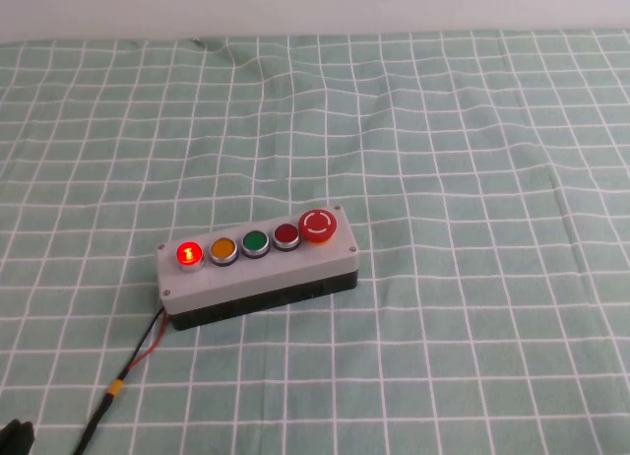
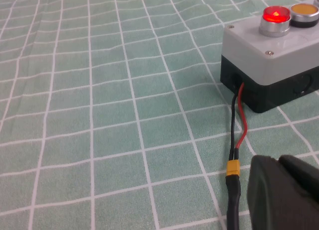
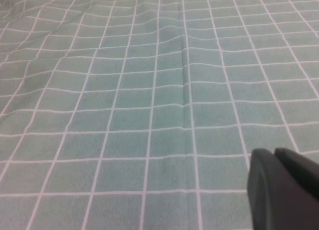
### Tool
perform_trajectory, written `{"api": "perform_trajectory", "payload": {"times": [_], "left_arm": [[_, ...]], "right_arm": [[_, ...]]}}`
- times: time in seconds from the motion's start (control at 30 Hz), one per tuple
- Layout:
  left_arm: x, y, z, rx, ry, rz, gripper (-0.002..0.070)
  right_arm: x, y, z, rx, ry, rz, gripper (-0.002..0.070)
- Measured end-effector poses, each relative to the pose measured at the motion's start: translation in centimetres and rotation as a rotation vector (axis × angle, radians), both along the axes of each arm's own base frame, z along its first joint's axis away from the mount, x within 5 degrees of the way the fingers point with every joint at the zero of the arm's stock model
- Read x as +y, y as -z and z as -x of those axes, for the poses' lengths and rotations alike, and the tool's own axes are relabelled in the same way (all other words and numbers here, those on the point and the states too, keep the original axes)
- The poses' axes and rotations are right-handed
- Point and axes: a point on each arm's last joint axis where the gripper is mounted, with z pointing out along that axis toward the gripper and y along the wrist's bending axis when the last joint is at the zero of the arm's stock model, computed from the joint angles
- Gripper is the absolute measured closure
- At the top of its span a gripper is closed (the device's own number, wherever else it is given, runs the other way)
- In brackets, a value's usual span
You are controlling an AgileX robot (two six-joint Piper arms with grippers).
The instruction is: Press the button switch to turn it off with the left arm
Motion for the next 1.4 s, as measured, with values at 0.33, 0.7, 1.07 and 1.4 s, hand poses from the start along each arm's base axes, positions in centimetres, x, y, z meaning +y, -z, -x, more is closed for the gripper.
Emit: {"api": "perform_trajectory", "payload": {"times": [0.33,0.7,1.07,1.4], "left_arm": [[0.0,0.0,0.0,0.0,0.0,0.0,0.0678],[0.0,0.0,0.0,0.0,0.0,0.0,0.0678],[0.0,0.0,0.0,0.002,0.0,0.0,0.0678],[-0.1,-1.7,-0.4,-0.183,0.004,0.036,0.0678]], "right_arm": [[0.0,0.0,0.0,0.0,0.0,0.0,0.0692],[0.0,0.0,0.0,0.0,0.0,0.0,0.0692],[0.0,0.0,0.0,0.0,0.0,0.0,0.0692],[0.0,0.0,0.0,0.0,0.0,0.0,0.0692]]}}
